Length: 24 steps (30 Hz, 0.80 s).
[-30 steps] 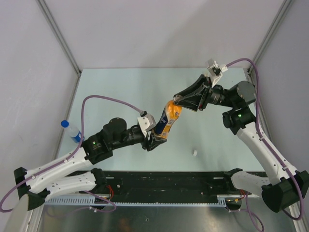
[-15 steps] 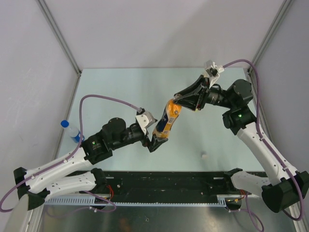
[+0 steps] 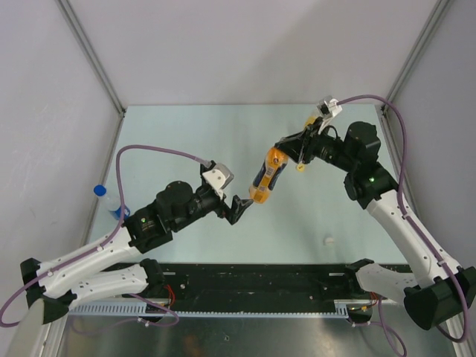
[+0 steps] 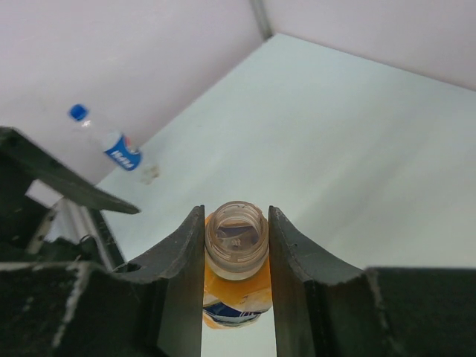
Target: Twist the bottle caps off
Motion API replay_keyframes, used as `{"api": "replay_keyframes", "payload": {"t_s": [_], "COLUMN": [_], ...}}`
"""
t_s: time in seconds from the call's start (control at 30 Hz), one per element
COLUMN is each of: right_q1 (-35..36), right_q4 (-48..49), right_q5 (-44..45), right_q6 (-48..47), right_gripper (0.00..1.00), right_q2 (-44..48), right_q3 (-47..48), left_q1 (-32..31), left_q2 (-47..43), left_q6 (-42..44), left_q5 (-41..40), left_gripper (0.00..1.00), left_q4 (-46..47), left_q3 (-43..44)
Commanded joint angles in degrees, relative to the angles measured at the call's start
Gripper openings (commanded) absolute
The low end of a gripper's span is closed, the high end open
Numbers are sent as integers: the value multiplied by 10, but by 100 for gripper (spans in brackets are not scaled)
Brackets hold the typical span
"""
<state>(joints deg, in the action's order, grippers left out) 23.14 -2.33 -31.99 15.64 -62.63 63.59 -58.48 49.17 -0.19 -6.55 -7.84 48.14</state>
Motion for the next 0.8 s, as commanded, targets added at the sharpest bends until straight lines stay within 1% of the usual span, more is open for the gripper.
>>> {"api": "replay_keyframes", "payload": {"t_s": [0.0,0.2,0.4,0.5,0.77], "right_q1": [4,27,64,77,88], "right_q4": [-38,-67,-79,-76,-69], "right_q5": [122,244,356,387,417], "right_q6": [-34,-71,-107,-114,-117], "right_gripper": [0,0,0,0,0], "right_q2": [28,43,42,34,8], "right_q3": [5,4,5,4,4], "left_q1": [-1,-1,-1,-1,-1], "left_q2": [-7,3,18,24,31], "left_q6": [-12,-13,-13,-12,-12], "left_q5": [-24,-23,-22,-23,-25], "left_gripper": [99,99,99,99,99], "left_q4": [8,7,6,6,5], "left_q3": [23,23,27,30,32]}}
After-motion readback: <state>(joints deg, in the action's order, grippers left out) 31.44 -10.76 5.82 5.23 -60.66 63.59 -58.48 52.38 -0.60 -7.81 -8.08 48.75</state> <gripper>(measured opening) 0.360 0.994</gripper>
